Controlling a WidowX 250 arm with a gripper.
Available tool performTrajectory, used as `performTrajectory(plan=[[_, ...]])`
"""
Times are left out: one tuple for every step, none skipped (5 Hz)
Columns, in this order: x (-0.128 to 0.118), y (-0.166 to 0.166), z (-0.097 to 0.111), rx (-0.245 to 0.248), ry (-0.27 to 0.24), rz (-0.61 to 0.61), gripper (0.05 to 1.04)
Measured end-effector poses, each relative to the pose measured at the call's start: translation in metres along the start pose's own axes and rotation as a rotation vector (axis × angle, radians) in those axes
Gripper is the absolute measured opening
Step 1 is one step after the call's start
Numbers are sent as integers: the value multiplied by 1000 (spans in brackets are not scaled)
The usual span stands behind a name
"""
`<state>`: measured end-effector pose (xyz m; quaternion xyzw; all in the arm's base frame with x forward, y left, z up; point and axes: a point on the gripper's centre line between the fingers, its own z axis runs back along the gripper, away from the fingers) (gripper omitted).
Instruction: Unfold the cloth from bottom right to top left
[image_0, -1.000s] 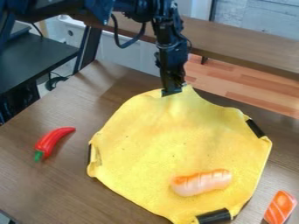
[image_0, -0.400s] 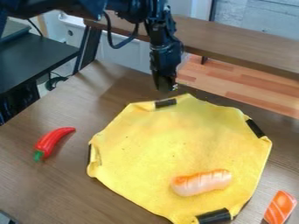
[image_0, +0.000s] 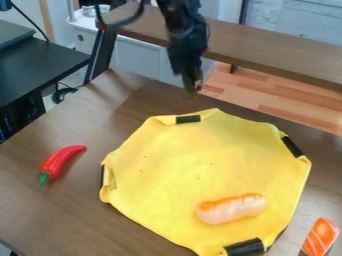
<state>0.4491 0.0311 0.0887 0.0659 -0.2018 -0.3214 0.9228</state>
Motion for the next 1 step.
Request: performTrajectory(plan=[[-5,-23,28,-46,-40,7,1000]])
